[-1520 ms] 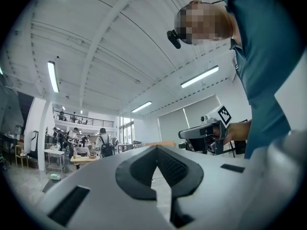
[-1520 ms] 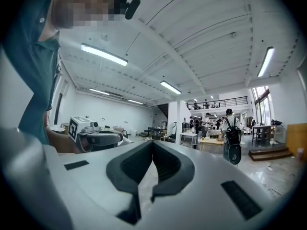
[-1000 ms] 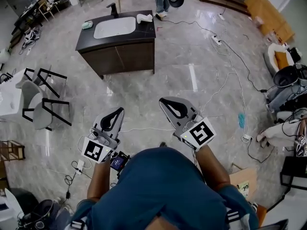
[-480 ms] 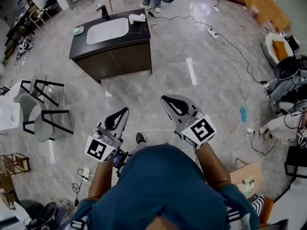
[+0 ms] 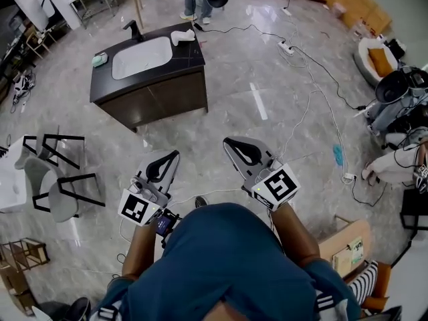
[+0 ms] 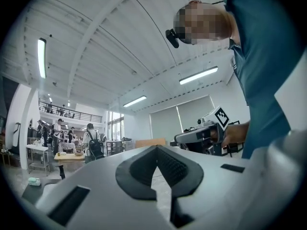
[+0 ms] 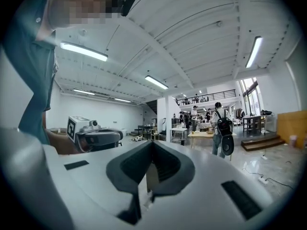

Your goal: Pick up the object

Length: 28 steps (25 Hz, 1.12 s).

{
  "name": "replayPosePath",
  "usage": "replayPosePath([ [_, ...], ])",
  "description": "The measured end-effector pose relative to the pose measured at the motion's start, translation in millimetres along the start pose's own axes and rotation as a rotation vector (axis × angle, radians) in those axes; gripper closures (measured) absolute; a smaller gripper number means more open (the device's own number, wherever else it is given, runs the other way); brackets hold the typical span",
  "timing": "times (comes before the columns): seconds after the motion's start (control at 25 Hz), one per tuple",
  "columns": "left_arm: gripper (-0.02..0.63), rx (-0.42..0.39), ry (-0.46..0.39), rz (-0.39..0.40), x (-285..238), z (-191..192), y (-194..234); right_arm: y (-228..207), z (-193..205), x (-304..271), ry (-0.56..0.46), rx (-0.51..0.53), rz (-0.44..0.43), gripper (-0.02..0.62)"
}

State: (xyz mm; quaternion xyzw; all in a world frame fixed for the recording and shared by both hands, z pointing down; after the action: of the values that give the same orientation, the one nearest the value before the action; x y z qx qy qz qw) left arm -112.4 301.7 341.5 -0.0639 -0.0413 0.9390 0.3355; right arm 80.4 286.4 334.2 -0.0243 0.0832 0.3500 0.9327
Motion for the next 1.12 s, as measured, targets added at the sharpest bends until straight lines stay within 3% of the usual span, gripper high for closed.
replayPosePath([
  [0.32, 0.603, 0.005, -0.035, 0.027, -10, 1, 52, -11, -4, -48, 0.018, -0.011, 0.025, 0.581],
  [0.64, 0.603, 0.037, 0.008, 0.019, -7, 30, 87, -10, -2, -89, 0.051, -0.006, -0.010, 0.581],
  [0.84, 0.603, 0.057, 0.023, -0.018, -29, 36, 100, -47, 14, -102, 0.088, -0.056, -0.022, 0.581],
  [1.12, 0.603, 0.066, 0.014, -0.089, -70, 26, 107, -93, 14, -129, 0.092, -0.080, -0.126, 0.581],
])
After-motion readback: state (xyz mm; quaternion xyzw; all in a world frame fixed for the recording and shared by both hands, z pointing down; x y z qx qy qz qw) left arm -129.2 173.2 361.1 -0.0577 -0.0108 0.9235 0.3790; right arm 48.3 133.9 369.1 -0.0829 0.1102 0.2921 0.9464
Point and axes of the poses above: the fingertips, and each gripper's own axes: x backward along the fingers, y to its left, z out of its underside, the point moved 5 cm from there along x, backward along the fingers, and after that the axes turned 9 degrees about y, right-handed, at the moved point
